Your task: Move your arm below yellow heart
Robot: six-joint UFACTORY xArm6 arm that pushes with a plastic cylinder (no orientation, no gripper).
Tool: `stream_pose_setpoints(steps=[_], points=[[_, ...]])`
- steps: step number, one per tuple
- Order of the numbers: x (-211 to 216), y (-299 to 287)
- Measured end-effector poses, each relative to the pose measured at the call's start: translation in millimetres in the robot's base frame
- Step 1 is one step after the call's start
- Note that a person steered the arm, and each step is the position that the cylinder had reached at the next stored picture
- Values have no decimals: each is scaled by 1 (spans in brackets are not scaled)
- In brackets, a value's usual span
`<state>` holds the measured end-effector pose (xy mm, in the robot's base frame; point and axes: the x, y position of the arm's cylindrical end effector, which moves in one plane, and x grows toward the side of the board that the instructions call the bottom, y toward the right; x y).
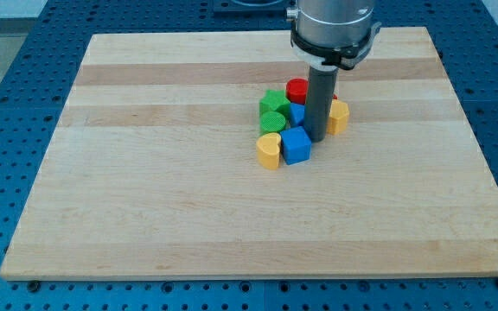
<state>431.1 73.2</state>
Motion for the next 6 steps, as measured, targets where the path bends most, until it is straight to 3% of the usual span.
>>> stream_pose_setpoints(steps=[4,6], points=[[52,32],[94,1]])
